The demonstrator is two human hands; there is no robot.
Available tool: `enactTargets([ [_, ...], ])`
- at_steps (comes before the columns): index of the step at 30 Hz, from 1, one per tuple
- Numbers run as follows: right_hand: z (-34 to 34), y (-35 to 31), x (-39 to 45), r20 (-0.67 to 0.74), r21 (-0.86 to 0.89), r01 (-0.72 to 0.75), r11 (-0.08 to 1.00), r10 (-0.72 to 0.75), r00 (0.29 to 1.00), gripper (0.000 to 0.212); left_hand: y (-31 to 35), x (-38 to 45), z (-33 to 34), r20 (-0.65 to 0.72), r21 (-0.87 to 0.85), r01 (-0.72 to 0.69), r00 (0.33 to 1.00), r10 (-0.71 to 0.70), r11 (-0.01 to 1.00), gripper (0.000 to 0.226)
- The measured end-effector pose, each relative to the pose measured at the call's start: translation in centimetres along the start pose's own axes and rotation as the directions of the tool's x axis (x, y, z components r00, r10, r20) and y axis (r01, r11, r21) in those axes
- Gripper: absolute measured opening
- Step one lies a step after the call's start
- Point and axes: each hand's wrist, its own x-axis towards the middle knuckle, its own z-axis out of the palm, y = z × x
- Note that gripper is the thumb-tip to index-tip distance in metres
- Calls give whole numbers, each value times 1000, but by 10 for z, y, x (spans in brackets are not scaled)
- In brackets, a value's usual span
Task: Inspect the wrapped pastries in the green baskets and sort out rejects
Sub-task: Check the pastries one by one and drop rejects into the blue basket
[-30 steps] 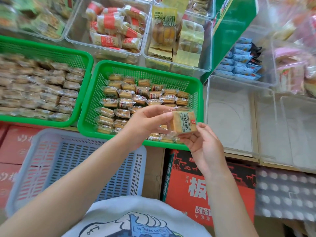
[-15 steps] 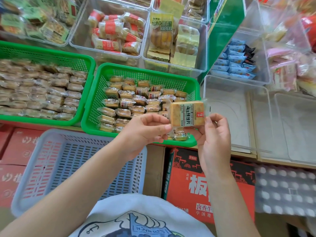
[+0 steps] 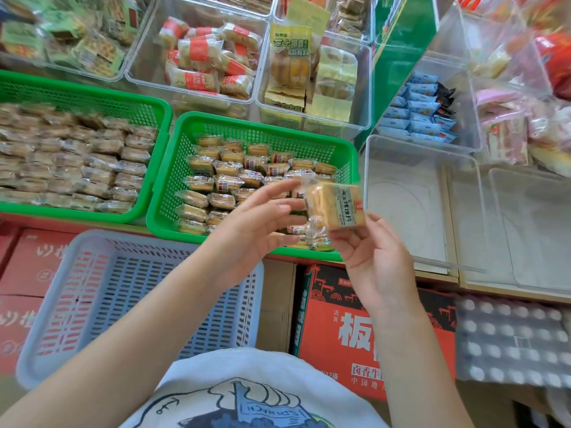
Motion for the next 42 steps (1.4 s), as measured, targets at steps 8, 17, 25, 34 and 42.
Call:
enactTargets([
  [8, 20, 50, -8, 86, -19, -495, 869, 495, 865, 22, 4, -25, -24, 118, 363, -203, 978, 171, 910, 50],
  [17, 27, 109, 2, 162, -687, 62, 724, 70, 984, 31, -33, -63, -104, -194, 528, -63, 962, 193, 847, 57],
  [25, 39, 149, 0, 70, -312, -237, 920, 271, 960, 7, -49, -77, -141, -237, 348, 10, 968, 78, 938, 51],
  [34, -5, 234, 29, -351, -483, -585, 652, 468, 811, 31, -132, -47, -209, -438, 410, 529, 829, -349, 743, 55],
  [42, -35, 222, 14, -319, -586, -517, 624, 409, 855, 16, -184, 6, -226, -488, 551, 686, 726, -484, 474, 57],
])
